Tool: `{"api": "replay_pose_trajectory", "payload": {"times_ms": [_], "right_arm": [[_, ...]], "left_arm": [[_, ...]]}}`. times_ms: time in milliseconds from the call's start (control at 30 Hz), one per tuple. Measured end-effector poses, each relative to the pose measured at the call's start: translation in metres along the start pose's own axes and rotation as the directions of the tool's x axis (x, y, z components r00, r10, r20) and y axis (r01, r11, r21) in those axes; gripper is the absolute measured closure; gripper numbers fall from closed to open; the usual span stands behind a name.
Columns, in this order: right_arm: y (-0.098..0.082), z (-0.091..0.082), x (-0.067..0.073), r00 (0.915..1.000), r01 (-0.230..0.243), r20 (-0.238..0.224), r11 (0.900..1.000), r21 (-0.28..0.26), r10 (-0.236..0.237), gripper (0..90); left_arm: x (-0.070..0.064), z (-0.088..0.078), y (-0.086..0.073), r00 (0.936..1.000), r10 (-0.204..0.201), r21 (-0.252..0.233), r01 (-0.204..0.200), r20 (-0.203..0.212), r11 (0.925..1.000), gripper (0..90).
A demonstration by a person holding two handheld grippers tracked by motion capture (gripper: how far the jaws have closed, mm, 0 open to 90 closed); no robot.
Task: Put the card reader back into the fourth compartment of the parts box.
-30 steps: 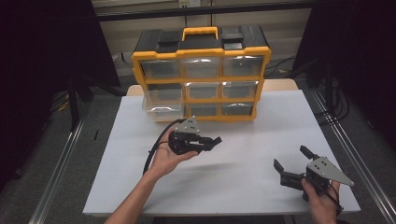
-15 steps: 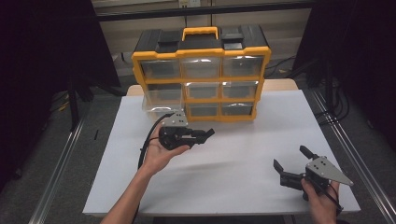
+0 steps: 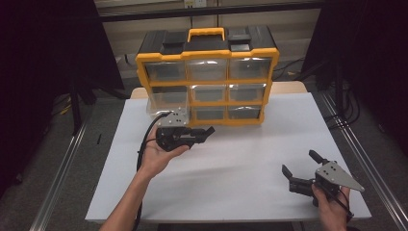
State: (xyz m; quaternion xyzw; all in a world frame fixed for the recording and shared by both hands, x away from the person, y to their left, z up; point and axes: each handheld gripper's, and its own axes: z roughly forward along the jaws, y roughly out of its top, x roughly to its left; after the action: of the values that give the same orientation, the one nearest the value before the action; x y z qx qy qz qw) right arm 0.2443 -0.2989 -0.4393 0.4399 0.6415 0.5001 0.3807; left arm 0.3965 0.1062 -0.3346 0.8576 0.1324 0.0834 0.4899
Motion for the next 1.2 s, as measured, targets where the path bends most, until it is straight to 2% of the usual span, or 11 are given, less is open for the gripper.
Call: {"api": "replay_pose_trajectory", "payload": {"times_ms": [100, 233, 333, 467, 667, 1067, 1167, 1200], "right_arm": [[0.000, 0.000, 0.000, 1.0000, 0.001, -0.003, 1.000, -0.001, -0.001, 0.1], [0.000, 0.000, 0.000, 1.0000, 0.007, -0.005, 1.000, 0.008, -0.007, 0.1], [0.000, 0.001, 0.000, 1.0000, 0.007, -0.005, 1.000, 0.007, -0.007, 0.1], [-0.001, 0.001, -0.001, 1.0000, 0.004, 0.000, 1.000, 0.008, -0.004, 0.1], [-0.001, 0.001, 0.000, 1.0000, -0.004, -0.007, 1.000, 0.007, 0.004, 0.1], [-0.001, 0.001, 0.000, 0.9999, -0.009, -0.010, 1.000, 0.002, 0.009, 0.1], [-0.001, 0.001, 0.000, 0.9999, -0.008, -0.010, 1.000, 0.001, 0.008, 0.1], [-0.001, 0.001, 0.000, 0.9999, -0.008, -0.007, 1.000, 0.001, 0.008, 0.1]], "left_arm": [[0.001, -0.007, 0.004, 1.0000, -0.002, -0.020, 0.002, -0.007, 0.9998, 73.9], [0.001, -0.016, 0.008, 0.9998, 0.008, -0.027, -0.008, -0.017, 0.9996, 73.9], [0.002, -0.020, 0.008, 0.9997, -0.001, -0.028, 0.000, -0.023, 0.9996, 73.9], [0.002, -0.031, 0.011, 0.9986, 0.014, 0.005, -0.014, -0.051, 0.9999, 73.8], [0.004, -0.044, 0.019, 0.9971, 0.024, 0.017, -0.023, -0.073, 0.9996, 73.9], [0.012, -0.058, 0.028, 0.9957, 0.011, 0.022, -0.009, -0.092, 0.9997, 73.8], [0.013, -0.064, 0.031, 0.9946, 0.014, 0.015, -0.012, -0.103, 0.9998, 73.9], [0.014, -0.068, 0.032, 0.9925, 0.020, 0.010, -0.019, -0.120, 0.9998, 73.8]]}}
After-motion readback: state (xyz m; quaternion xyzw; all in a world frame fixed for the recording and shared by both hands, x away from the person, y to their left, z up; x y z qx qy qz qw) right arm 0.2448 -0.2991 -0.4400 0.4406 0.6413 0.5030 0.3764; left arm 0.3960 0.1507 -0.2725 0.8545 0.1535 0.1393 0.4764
